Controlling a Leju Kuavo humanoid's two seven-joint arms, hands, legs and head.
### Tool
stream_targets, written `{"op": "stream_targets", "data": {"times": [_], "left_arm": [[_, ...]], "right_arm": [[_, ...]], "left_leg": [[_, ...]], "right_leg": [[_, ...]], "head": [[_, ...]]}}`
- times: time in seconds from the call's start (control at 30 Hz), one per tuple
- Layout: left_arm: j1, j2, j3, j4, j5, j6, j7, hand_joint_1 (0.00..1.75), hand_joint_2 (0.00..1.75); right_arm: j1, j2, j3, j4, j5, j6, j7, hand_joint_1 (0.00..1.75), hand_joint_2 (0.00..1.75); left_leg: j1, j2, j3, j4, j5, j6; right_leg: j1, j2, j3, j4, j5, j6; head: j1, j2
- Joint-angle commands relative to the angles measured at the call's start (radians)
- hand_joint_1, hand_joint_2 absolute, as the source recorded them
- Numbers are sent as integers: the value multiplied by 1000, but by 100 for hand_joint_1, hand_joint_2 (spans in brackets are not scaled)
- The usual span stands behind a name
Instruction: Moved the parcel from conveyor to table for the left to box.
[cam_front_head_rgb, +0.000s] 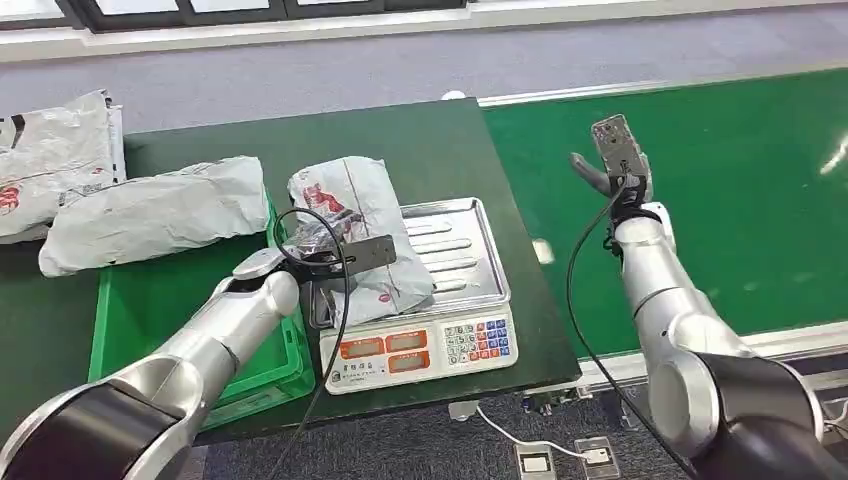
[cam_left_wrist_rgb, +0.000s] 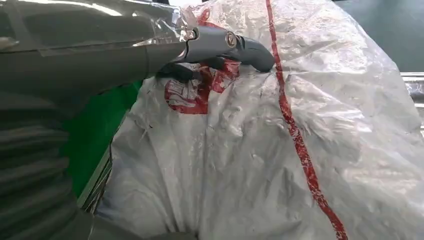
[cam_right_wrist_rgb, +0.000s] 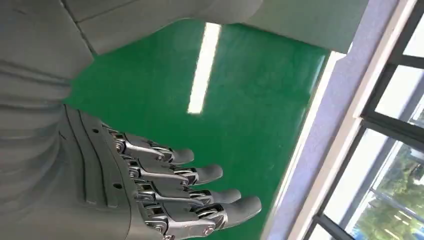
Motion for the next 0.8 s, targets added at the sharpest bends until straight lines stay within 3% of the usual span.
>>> {"op": "stream_targets", "data": {"times": [0.03,0.23,0.27,0.3,0.8], "left_arm": [[22,20,-56,48,-7,10,-10,0,175],[21,20,-55,49,-6,9,-10,0,175],[22,20,-47,47,0,14,-13,0,0],[23,21,-49,45,-4,24,-18,175,0],[22,15,-38,41,-15,51,-61,175,0]], "right_arm": [[-30,15,43,63,-15,-1,-14,0,175],[-28,14,43,62,-16,-2,-15,0,175],[-28,14,43,62,-17,-2,-16,0,175],[-25,12,45,61,-15,-3,-16,0,175],[-7,10,49,42,-24,6,-33,0,175]], "left_leg": [[0,3,6,-3,-1,0],[0,2,4,-2,-1,0],[1,4,8,-4,-1,0],[0,3,5,-2,-1,0],[0,1,3,-1,-1,0]], "right_leg": [[0,4,4,-3,0,-1],[0,3,3,-2,0,-1],[1,5,7,-5,1,-2],[0,3,4,-2,0,-1],[0,2,3,-1,0,-1]], "head": [[0,0],[0,0],[0,0],[0,0],[0,0]]}}
